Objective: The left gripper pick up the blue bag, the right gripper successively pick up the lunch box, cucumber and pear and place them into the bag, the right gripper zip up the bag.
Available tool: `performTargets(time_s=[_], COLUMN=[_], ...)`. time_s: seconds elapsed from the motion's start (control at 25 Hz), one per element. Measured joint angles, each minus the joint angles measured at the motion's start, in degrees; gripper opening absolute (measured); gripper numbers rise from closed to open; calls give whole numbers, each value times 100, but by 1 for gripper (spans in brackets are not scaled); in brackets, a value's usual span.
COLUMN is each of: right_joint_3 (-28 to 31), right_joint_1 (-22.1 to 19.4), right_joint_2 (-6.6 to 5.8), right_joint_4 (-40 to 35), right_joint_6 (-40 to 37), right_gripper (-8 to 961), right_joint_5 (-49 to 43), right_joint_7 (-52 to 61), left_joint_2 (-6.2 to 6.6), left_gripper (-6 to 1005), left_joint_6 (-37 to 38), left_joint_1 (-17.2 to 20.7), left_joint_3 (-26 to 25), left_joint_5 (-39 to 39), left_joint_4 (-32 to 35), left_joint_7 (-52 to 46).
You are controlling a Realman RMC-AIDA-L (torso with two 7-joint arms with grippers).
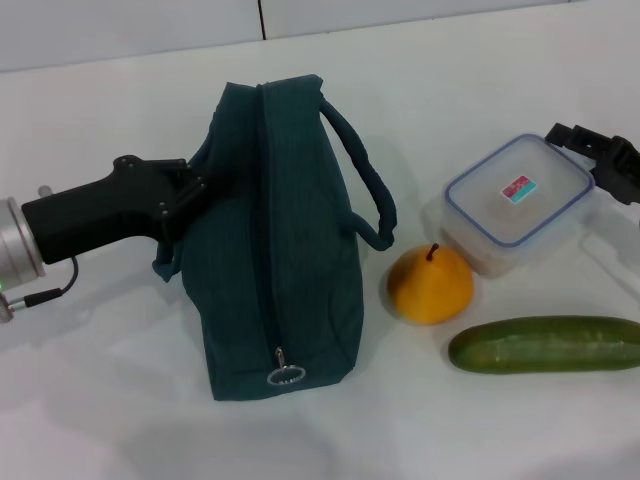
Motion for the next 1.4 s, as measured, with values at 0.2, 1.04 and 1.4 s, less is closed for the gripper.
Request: performTargets(time_s=[0.2,1.04,1.4], right_joint_3=[-20,-19,51], right_joint_1=[54,57,21], right_joint_2=[6,114,129], right_joint_4=[0,-49,-67], right_joint_6=[-183,-348,-484], right_gripper=[531,434,213], right_joint_5=[-43,-38,62], right_joint_7=[70,10,-557], left_joint_2=[0,-3,-12], left_gripper=[47,47,47], left_joint_6=[-2,-1,-2], left_joint_1=[15,23,20], left_joint_3=[0,0,0], left_joint_5=[-4,-38,-107], left_joint_4=[0,4,174], left_joint_7=[18,29,161])
